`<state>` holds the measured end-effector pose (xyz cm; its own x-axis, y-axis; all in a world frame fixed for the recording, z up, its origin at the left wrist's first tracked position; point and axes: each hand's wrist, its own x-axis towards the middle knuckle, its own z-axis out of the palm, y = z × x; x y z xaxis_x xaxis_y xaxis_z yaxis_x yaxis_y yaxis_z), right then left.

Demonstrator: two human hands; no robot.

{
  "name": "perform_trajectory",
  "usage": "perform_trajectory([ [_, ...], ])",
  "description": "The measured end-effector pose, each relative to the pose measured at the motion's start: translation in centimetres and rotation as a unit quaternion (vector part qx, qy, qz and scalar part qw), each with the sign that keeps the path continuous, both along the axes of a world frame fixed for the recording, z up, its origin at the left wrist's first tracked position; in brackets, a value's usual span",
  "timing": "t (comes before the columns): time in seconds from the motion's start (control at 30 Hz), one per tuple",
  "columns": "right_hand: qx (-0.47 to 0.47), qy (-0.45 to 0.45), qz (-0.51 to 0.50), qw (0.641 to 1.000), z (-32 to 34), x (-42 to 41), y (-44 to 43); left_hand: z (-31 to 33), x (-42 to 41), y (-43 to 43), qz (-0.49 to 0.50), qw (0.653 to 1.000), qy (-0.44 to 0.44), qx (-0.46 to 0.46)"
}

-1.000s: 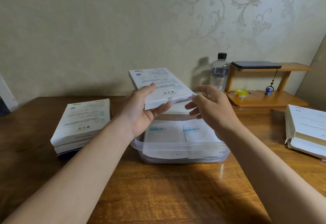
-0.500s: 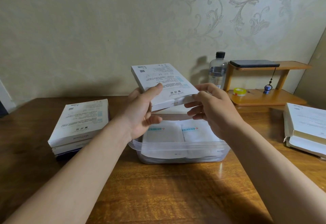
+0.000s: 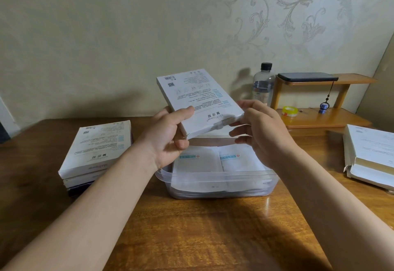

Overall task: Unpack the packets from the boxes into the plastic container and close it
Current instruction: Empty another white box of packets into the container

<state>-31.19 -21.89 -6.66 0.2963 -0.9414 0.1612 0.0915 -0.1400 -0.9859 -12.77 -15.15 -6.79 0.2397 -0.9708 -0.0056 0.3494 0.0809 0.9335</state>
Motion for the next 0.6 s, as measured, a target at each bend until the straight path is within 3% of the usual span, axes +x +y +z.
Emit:
perform_trajectory([
  [0.6,0.044,-0.044,0.032,0.998,-0.16,-0.26,-0.23,-0.17,-0.27,0.03,-0.035,0.999,-0.016,0.003],
])
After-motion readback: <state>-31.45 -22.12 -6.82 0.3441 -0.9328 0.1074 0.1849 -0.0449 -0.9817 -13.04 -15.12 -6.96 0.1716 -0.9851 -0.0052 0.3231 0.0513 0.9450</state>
